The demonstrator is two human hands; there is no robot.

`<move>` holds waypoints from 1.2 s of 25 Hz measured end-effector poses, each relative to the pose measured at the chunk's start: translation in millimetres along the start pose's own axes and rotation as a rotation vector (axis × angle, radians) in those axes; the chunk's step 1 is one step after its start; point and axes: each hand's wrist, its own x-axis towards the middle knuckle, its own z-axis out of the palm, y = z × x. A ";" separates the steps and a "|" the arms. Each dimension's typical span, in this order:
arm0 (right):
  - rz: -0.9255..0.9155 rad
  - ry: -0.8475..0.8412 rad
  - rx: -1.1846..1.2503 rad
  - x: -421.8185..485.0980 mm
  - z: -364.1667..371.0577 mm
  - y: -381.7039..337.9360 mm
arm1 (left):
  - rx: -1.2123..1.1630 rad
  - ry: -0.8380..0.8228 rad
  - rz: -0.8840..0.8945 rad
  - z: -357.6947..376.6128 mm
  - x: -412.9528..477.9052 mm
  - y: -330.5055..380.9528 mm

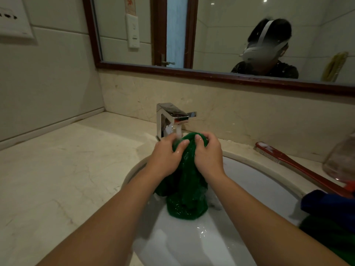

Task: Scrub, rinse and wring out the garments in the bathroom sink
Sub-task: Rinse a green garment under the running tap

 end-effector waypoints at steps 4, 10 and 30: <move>-0.059 -0.064 -0.011 -0.9 3.7 -7.4 | 0.002 0.103 -0.092 -2.2 2.0 7.2; -0.037 -0.277 -0.004 -12.7 14.0 -14.3 | -0.041 0.366 -0.111 -16.8 0.0 8.9; 0.051 -0.362 -0.174 -9.2 6.2 4.4 | -0.227 0.193 -0.243 -10.4 1.8 7.5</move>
